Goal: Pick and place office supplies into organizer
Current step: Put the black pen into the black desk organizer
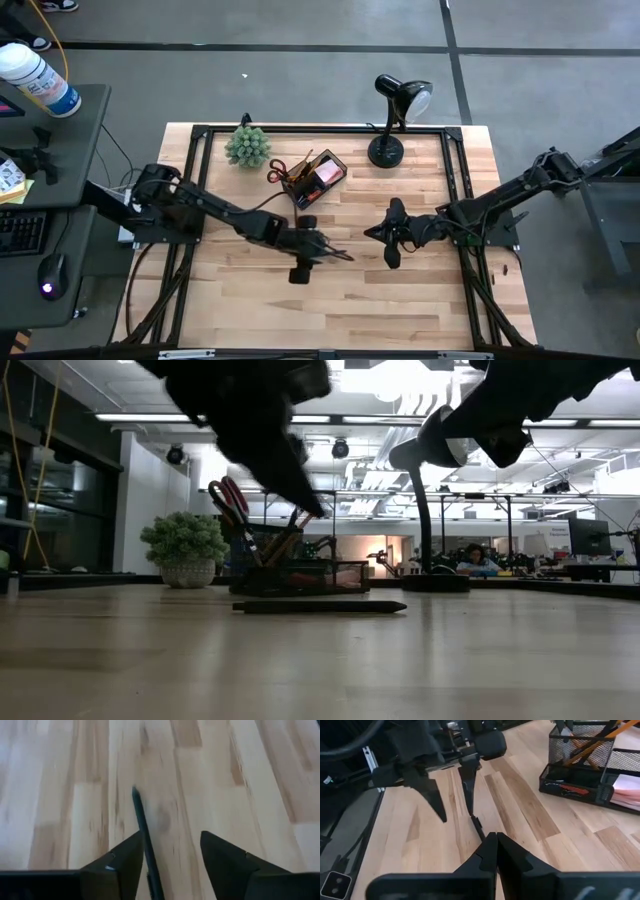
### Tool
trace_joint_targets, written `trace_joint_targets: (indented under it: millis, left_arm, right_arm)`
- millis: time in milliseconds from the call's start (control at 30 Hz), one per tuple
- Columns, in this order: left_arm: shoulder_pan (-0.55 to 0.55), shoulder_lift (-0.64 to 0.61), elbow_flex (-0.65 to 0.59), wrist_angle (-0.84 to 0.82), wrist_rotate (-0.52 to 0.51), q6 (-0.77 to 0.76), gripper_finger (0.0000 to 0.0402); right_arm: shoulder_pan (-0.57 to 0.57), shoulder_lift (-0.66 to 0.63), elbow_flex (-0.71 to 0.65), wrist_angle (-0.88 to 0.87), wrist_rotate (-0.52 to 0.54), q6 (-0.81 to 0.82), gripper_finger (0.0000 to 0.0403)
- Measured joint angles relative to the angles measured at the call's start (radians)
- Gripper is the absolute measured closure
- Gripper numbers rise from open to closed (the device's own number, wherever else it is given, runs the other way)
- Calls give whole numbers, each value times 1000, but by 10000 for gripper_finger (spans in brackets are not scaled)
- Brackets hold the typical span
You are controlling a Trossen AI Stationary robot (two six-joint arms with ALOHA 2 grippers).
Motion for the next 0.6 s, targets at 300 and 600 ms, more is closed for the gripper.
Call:
trace_joint_targets:
  millis: [300,600]
  left_arm:
    - [24,79,91,-139,14,54,198]
    - [24,80,91,-149,-9,53,202]
  right_arm:
    - [0,0,0,6,-5,1,399]
    - [0,0,0,11,-20,-14,395]
